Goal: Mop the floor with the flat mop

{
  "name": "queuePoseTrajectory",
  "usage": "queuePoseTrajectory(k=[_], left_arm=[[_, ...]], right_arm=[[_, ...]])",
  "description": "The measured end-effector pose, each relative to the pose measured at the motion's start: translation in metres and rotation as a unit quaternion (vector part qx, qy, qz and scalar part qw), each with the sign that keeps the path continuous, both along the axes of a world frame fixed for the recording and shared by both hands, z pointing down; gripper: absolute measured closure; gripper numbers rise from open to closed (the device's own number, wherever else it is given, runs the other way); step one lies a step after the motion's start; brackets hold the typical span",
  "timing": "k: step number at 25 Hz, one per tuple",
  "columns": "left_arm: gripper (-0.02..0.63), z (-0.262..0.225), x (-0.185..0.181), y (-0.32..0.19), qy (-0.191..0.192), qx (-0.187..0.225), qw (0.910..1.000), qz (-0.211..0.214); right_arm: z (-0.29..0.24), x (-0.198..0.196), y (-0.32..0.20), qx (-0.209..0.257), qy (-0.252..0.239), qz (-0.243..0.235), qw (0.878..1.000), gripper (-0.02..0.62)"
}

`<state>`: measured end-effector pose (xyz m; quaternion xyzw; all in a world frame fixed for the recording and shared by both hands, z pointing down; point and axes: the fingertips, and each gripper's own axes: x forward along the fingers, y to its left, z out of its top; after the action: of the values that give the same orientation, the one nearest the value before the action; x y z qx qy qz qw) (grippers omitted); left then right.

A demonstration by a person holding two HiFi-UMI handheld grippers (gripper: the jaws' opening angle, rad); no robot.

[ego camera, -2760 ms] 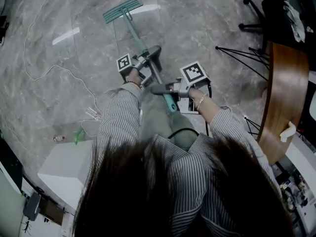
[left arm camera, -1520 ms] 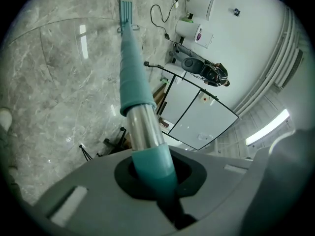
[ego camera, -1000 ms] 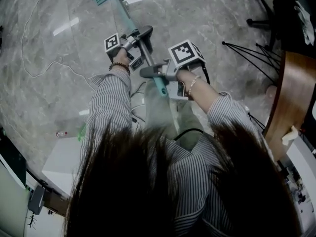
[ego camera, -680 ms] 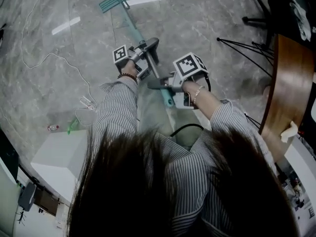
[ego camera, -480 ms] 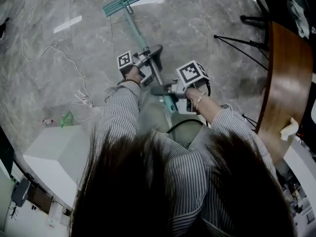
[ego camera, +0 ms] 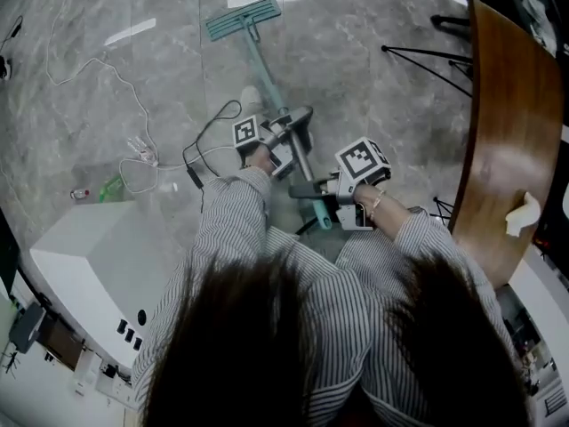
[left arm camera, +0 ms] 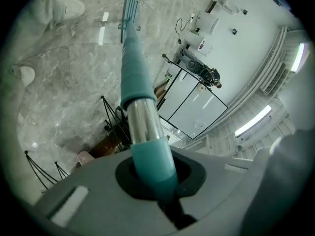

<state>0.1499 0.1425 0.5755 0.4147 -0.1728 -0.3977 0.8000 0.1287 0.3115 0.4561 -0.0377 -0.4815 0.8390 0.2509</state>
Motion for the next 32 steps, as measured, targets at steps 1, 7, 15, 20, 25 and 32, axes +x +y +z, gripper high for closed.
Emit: queuePoseTrajectory(k=[1, 7, 15, 20, 25, 32], left_arm=[[0.603, -0.004, 0.005, 0.007, 0.004, -0.001, 1.0, -0.001], [0.603, -0.023, 0.018, 0.031, 0.017, -0.011, 0.9998, 0.005], [0.603, -0.027, 0.017, 0.033, 0.019, -0.013, 0.9996, 0.016], [0.603, -0.024, 0.016, 0.035, 0.018, -0.015, 0.9996, 0.017], [0.603, -0.024, 0.015, 0.041, 0.018, -0.014, 0.9995, 0.024], [0.603, -0.021, 0.014, 0.045, 0.011, -0.014, 0.9991, 0.037]], right_arm=[[-0.006, 0.004, 0.006, -0.01, -0.003, 0.012, 1.0, 0.511], [-0.027, 0.011, 0.024, -0.039, -0.013, 0.058, 0.997, 0.509], [-0.038, 0.005, 0.027, -0.058, -0.031, 0.048, 0.997, 0.514], [-0.036, 0.004, 0.03, -0.063, -0.037, 0.047, 0.996, 0.52], [-0.033, 0.001, 0.038, -0.062, -0.029, 0.044, 0.997, 0.522], [-0.032, -0.002, 0.043, -0.062, -0.03, 0.045, 0.997, 0.525]])
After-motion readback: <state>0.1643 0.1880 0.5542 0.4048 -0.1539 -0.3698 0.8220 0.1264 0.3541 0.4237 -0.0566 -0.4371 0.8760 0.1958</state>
